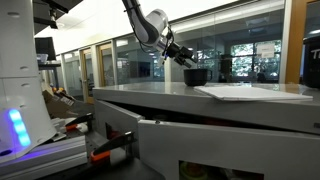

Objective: Put the marker in the cup

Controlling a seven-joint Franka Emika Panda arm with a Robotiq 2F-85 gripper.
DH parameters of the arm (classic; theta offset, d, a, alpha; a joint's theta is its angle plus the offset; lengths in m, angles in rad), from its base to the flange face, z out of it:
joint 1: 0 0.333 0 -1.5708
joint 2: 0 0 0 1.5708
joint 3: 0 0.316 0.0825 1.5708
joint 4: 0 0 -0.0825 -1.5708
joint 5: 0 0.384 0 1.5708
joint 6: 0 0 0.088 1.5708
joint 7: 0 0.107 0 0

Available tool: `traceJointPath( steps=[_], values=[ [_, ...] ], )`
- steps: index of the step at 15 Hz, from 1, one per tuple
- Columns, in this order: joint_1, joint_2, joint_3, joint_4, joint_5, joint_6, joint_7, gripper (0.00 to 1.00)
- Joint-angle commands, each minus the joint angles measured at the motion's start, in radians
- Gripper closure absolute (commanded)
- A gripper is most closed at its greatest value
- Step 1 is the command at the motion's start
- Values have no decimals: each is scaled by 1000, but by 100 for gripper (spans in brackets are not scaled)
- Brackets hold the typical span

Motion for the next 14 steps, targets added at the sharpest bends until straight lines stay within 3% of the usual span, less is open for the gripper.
traceJointPath(
  steps=[1, 5, 9, 11, 14],
  values=[
    [-30, -89, 36, -35, 151, 52, -127, 0],
    [-31, -195, 57, -93, 505, 91, -436, 0],
    [-8, -278, 64, -187, 877, 49, -767, 0],
    [8, -312, 71, -218, 1055, -1, -925, 0],
    [28, -399, 80, -193, 1306, -184, -1161, 0]
  ],
)
